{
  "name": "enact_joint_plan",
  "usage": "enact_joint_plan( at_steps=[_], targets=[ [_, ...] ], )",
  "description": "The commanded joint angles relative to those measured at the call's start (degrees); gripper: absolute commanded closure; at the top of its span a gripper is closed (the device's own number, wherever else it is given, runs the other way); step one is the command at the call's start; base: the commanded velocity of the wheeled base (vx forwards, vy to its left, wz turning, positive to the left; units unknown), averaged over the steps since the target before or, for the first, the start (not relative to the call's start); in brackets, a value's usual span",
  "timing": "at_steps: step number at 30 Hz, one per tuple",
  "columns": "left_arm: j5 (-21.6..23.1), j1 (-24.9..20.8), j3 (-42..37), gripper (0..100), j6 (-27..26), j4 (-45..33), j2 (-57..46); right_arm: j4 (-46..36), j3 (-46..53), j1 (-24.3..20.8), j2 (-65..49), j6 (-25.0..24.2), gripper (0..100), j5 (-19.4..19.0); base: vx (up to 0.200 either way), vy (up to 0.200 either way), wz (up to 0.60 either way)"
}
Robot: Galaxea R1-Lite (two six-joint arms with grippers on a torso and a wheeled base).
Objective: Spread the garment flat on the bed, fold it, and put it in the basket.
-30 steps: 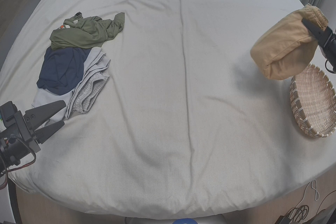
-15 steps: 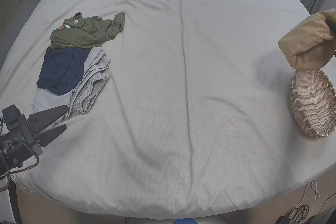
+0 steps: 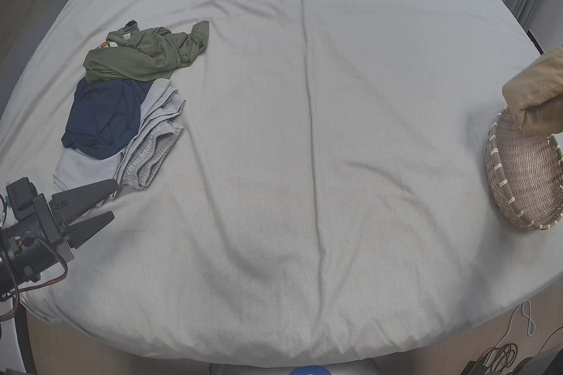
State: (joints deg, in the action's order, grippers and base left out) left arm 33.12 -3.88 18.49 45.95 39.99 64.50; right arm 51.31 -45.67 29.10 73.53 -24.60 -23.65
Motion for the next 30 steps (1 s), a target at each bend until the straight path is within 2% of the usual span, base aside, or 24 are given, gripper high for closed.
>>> enact_joint_plan(
  at_steps=[1,7,8,15,20,24,27,28,30],
  targets=[
    [0.01,-0.34,-0.30,0,0.02,0.01,0.10,0.11,6.03,1.66,-0.94,1.84,100,-0.87,0.000,0.000,0.00],
    [0.01,-0.61,-0.30,0,0.02,0.01,0.01,0.55,11.39,4.83,-0.76,1.92,100,-4.83,0.000,0.000,0.00],
    [0.01,-0.78,-0.30,0,0.02,0.01,-0.16,0.90,13.67,6.23,-0.50,2.01,100,-6.85,0.000,0.000,0.00],
    [0.01,-0.78,-0.39,0,0.02,0.09,-0.25,1.07,20.00,9.31,-0.50,2.28,100,-10.72,0.000,0.000,0.00],
    [0.01,-0.78,-0.56,0,-0.07,0.80,-0.25,1.07,23.78,10.63,-0.85,2.72,100,-12.12,0.000,0.000,0.00],
    [0.01,-0.78,-1.09,0,0.02,1.06,-0.16,1.16,27.12,10.72,-0.85,5.79,100,-12.30,0.000,0.000,0.00],
    [0.01,-0.78,-1.18,0,0.02,1.06,-0.08,2.57,29.32,10.72,-1.11,5.97,100,-13.53,0.000,0.000,0.00],
    [0.01,-0.78,-1.18,0,-0.07,1.06,-0.08,3.36,30.02,10.80,-1.29,6.06,0,-13.79,0.000,0.000,0.00],
    [0.01,-0.78,-1.09,0,0.02,1.06,-0.16,4.59,30.99,10.89,-1.20,6.14,0,-13.70,0.000,0.000,0.00]
  ],
)
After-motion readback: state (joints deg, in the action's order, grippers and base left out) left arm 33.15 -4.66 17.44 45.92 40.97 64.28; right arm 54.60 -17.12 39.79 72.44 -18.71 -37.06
